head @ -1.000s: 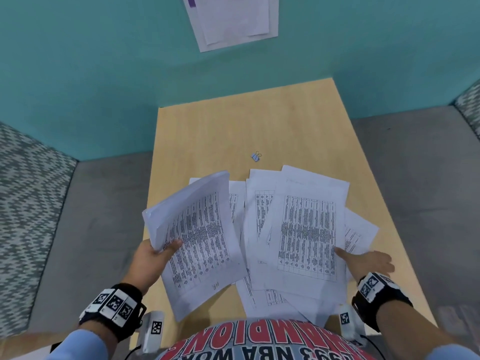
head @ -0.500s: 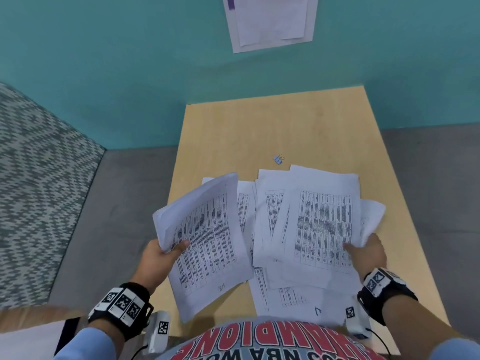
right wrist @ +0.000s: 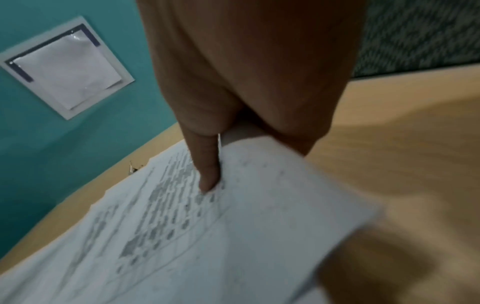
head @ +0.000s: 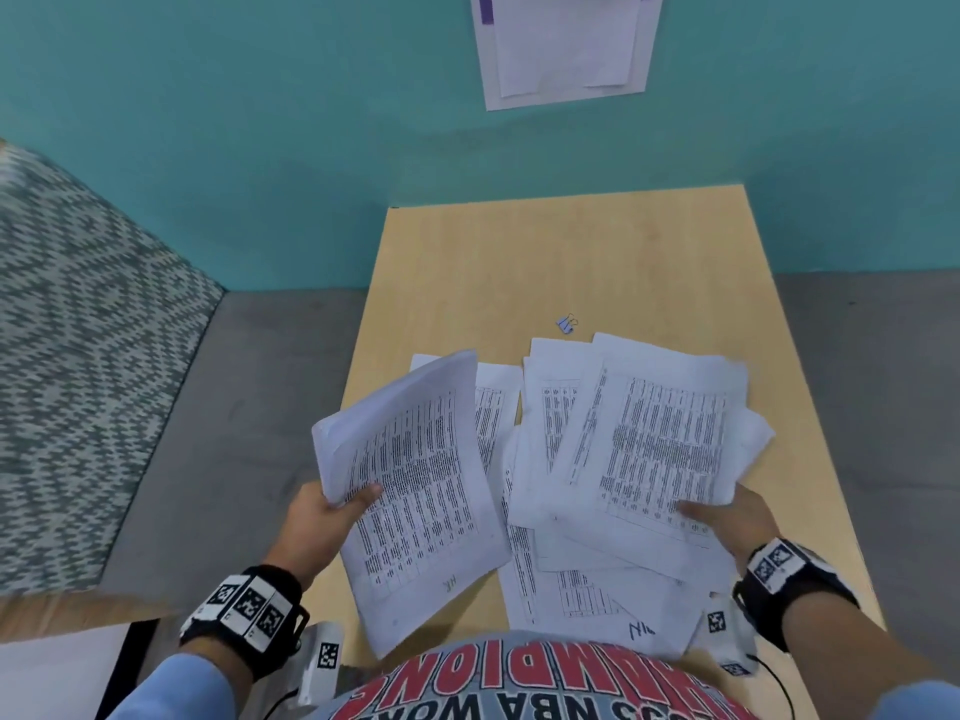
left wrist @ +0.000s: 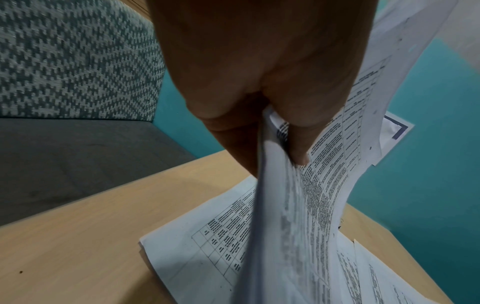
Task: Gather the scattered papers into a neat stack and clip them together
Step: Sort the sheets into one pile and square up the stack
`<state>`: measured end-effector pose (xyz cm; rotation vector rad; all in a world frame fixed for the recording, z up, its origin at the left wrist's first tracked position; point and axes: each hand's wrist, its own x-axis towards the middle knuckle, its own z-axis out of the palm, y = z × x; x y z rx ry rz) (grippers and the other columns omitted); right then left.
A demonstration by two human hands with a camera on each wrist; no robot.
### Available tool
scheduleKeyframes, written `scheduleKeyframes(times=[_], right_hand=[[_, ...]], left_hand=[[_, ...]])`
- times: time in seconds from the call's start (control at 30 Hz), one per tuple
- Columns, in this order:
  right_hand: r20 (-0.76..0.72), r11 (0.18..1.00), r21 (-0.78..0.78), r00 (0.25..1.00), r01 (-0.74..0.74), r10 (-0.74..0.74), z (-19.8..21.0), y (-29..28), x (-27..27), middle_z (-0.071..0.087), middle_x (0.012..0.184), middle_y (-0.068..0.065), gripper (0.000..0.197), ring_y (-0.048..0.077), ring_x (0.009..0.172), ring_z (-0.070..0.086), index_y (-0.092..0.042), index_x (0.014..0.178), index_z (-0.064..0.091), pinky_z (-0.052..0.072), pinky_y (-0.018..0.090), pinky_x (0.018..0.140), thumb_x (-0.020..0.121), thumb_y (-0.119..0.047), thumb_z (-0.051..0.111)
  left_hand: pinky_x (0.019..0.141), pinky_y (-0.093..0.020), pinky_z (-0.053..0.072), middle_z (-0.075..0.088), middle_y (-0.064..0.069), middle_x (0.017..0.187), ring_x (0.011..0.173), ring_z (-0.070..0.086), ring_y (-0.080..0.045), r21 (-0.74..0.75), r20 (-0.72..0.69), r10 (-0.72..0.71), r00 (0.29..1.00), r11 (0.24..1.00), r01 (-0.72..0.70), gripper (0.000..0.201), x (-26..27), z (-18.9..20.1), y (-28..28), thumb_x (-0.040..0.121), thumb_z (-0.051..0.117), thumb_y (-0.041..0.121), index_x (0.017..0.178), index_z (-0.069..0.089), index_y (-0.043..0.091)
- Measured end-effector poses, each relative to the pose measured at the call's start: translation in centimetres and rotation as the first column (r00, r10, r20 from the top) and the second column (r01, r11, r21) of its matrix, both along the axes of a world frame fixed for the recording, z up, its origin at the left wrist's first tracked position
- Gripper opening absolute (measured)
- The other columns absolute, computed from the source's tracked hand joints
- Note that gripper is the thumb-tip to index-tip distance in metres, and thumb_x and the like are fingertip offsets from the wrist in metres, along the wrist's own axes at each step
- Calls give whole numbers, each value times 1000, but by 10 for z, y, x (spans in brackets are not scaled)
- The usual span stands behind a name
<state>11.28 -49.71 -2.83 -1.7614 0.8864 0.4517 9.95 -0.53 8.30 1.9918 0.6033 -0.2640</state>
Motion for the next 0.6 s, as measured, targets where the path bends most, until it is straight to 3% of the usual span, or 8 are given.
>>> scheduleKeyframes(times=[0.07,0.17,0.23,0.37,0.47,0.53,0.6], right_hand=[[36,994,-101,999,-30,33,10,5,1,74,110,13,40,30,95,66,-2,118,71,52,39,89,82,-11,86],[75,938,-333,989,-97,129,31,-9,0,75,98,17,20,30,81,64,-9,112,73,47,32,70,95,-21,70],[72,901,-419,985,-113,158,50,-20,-1,71,85,16,14,34,73,63,-17,97,72,49,34,65,99,-28,63],[101,874,-460,969,-155,225,71,-38,-6,59,61,12,35,31,58,53,-20,65,56,41,34,58,99,-25,64],[111,872,-467,968,-148,223,79,-45,-10,56,57,13,39,29,54,49,-17,63,53,36,31,54,99,-24,66],[139,889,-438,967,-132,212,86,-47,-9,56,57,14,38,28,53,49,-7,67,57,37,31,54,98,-25,69],[187,919,-376,962,-119,201,96,-50,-5,49,54,13,46,24,51,44,-5,62,49,32,31,53,95,-26,74]], left_hand=[[87,-45,63,83,-5,98,92,79,-23,2,-20,-5,1000,1000,5,14,2,0,0,94,81,22,104,79,12],[88,-49,65,85,-9,98,93,81,-28,5,-34,-8,999,1000,8,16,5,0,2,95,81,26,102,81,12],[90,-51,65,85,-7,99,95,81,-28,-1,-33,-12,999,1000,12,16,6,-1,1,95,81,28,103,81,14],[91,-52,64,85,-8,100,96,80,-28,-6,-18,-21,1000,1000,20,14,7,-3,-5,95,80,26,101,81,14],[91,-54,64,85,-7,100,96,80,-28,-4,-15,-41,999,999,41,14,6,-6,-9,95,80,27,102,81,15],[92,-55,64,85,-7,101,97,81,-27,-3,-17,-53,998,999,53,17,6,-8,-11,95,80,29,104,81,15],[93,-53,64,85,-6,102,97,81,-25,-14,-13,-53,998,998,53,18,6,-8,-13,95,80,29,106,81,15]])
